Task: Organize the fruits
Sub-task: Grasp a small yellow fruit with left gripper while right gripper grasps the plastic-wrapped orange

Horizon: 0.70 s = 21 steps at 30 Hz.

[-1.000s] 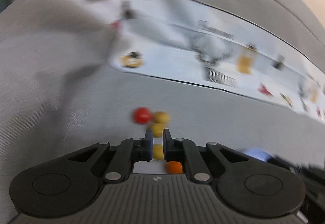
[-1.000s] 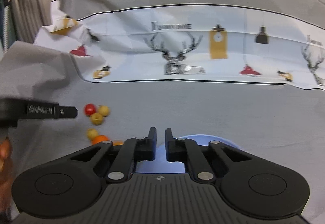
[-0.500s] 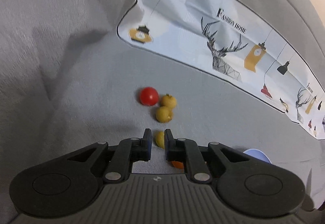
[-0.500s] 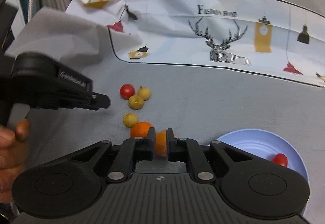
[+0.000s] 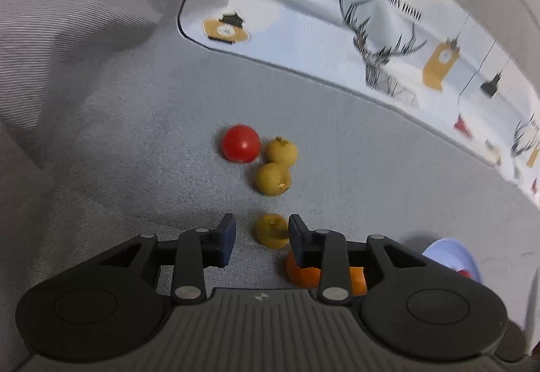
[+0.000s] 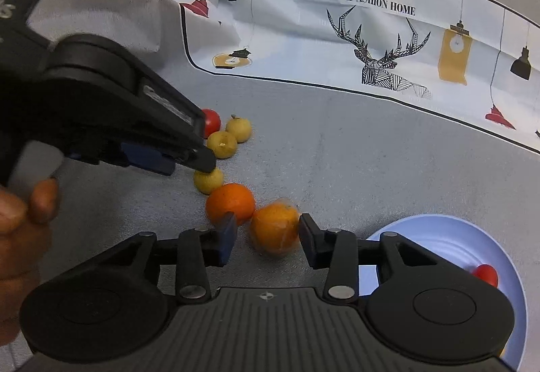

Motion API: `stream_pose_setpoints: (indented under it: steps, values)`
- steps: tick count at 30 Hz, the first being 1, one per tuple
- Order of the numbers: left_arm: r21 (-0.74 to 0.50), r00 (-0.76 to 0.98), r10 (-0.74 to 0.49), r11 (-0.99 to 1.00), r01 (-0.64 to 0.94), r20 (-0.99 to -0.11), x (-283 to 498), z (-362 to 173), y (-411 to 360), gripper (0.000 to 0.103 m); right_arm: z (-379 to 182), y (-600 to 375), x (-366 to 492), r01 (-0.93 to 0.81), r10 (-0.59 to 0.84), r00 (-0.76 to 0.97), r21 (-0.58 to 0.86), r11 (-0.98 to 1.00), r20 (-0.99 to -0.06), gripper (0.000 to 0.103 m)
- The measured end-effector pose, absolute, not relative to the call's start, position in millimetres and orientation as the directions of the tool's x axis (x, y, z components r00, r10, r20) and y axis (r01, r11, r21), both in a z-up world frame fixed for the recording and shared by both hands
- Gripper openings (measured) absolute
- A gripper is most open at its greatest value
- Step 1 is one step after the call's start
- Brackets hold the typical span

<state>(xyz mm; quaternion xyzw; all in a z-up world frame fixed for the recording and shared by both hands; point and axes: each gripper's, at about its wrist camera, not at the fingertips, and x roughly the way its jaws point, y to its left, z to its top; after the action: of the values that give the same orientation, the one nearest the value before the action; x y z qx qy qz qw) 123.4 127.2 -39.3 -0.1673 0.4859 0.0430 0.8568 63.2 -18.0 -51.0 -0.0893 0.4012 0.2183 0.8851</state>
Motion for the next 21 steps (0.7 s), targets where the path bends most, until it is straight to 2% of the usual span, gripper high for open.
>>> stream_pose_setpoints:
  steps: [8,10,13,21]
  values:
    - [-0.224,0.514,-0.093,0.954,-0.200,-0.853,129,-45,115,0.041,-58,-17,65,-0.459,0.279,0.566,-0.015,0.888,-0.776,0.039]
    - [-0.225,0.514,-0.097,0.955,-0.192,-0.852,129,-46,115,0.039,-57,-17,64,-0.464,0.276,0.568,-0.024,0.886,-0.776,0.038]
    - [-0.233,0.517,-0.112,0.957,-0.174,-0.848,128,-45,113,0.026,-54,-17,63,-0.465,0.278,0.571,-0.024,0.885,-0.772,0.037]
    - [-0.204,0.559,-0.064,0.960,-0.192,-0.827,123,-29,118,0.026,-43,-19,61,-0.479,0.306,0.572,-0.007,0.878,-0.761,0.037]
